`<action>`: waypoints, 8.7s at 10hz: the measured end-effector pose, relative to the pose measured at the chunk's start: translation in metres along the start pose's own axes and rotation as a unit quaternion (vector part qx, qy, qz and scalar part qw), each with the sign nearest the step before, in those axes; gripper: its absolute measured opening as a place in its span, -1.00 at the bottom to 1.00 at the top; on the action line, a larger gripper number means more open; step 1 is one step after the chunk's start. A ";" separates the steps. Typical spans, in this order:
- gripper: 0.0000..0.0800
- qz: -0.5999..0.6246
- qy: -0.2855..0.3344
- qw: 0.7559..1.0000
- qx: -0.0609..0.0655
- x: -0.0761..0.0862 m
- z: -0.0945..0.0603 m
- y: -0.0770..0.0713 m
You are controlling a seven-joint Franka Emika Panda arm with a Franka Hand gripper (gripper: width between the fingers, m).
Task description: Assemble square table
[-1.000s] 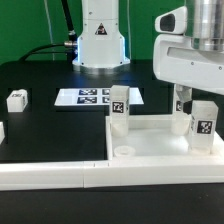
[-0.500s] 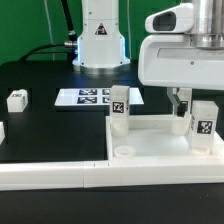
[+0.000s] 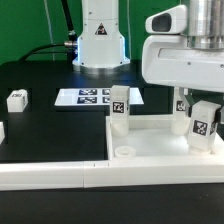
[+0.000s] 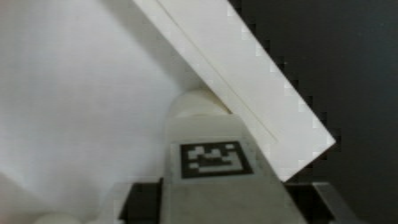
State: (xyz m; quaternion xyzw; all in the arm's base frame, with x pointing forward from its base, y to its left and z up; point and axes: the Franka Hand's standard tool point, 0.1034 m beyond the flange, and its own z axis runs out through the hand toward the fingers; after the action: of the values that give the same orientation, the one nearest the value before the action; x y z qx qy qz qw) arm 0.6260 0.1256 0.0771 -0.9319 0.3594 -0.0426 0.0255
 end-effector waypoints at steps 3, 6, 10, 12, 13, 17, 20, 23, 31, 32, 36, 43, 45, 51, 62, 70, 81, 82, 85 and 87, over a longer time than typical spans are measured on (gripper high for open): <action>-0.27 0.163 -0.011 0.987 0.005 0.004 0.001 0.003; -0.27 0.387 -0.035 0.921 0.032 0.006 0.002 0.004; -0.27 0.441 -0.037 0.896 0.039 0.002 0.003 0.001; 0.46 0.292 -0.024 0.956 0.028 -0.001 0.002 -0.001; 0.46 0.215 -0.017 0.976 0.023 -0.001 -0.001 -0.003; 0.62 0.078 -0.008 0.997 0.025 0.001 -0.003 -0.002; 0.62 -0.136 0.011 0.991 0.009 0.005 -0.001 0.000; 0.25 -0.130 0.010 0.991 0.009 0.005 0.000 0.000; -0.27 0.274 -0.017 0.961 0.015 0.005 0.001 0.006; -0.27 0.358 -0.022 0.933 0.023 0.001 0.003 0.003; -0.27 0.444 -0.024 0.895 0.033 -0.001 0.004 -0.001; 0.62 0.089 0.000 0.996 0.027 0.006 0.006 0.001; 0.62 -0.170 0.012 0.985 0.005 0.005 0.001 -0.002; -0.27 -0.131 0.012 0.991 0.004 0.008 0.002 0.002; -0.05 0.491 -0.027 0.871 0.026 0.003 0.005 0.004; 0.62 0.108 -0.018 0.994 -0.015 0.000 0.005 0.004; -0.28 0.260 -0.011 0.965 -0.012 0.004 0.006 0.005; -0.28 0.321 -0.019 0.947 -0.008 0.006 0.006 0.006; -0.27 0.544 -0.041 0.838 0.016 0.001 0.007 -0.003; -0.27 0.596 -0.040 0.802 0.016 0.001 0.007 -0.005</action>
Offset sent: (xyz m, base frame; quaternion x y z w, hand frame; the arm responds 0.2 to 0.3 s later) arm 0.0011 -0.0234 -0.0141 0.0015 -0.0848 0.4410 0.8935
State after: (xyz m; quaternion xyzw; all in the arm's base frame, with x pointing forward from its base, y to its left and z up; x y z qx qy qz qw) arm 0.6309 0.1284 0.0705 -0.5341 0.8420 0.0128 0.0751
